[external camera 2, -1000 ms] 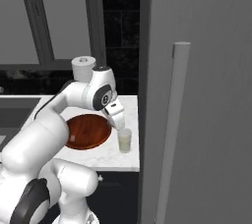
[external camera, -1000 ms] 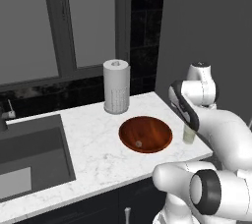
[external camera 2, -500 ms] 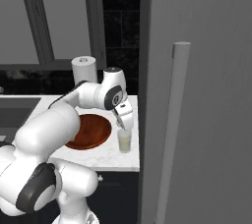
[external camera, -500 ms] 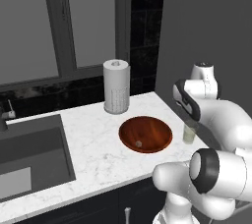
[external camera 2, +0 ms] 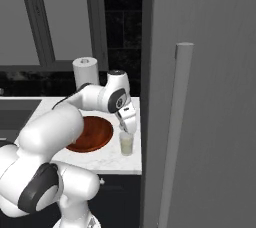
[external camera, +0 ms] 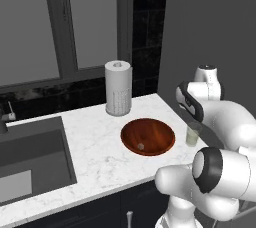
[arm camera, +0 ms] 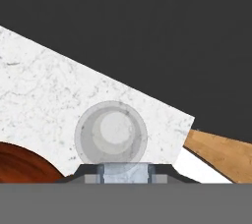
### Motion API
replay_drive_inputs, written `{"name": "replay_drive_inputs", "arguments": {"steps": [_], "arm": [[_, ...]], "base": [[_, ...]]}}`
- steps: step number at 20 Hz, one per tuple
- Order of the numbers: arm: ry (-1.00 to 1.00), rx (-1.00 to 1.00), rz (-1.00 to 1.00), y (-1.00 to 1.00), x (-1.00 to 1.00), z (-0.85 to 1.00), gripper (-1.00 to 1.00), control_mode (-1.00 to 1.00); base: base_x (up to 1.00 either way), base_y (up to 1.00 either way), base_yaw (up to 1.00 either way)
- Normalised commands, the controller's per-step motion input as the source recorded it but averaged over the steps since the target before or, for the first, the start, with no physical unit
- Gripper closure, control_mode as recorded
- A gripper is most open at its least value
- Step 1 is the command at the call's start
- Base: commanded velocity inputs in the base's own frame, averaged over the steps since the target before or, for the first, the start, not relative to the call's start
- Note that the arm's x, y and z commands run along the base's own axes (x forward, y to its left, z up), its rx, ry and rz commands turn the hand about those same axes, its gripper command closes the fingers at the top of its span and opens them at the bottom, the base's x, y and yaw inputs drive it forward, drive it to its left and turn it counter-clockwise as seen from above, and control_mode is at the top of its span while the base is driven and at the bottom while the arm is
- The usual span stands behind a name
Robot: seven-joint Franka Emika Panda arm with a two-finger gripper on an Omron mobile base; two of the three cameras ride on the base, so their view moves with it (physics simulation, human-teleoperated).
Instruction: Grab a lemon wedge from the fridge and one ice cube from the ice bowl, and put them in the glass of lemonade.
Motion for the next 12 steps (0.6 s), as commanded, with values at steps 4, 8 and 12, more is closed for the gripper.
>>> {"name": "replay_drive_inputs", "arguments": {"steps": [4,8,12], "arm": [[0.0,0.0,0.0,0.0,0.0,-0.09,1.0,-1.0],[0.0,0.0,0.0,0.0,0.0,0.0,1.0,-1.0],[0.0,0.0,0.0,0.0,0.01,0.0,1.0,-1.0]], "base": [[0.0,0.0,0.0],[0.0,0.0,0.0],[0.0,0.0,0.0]]}}
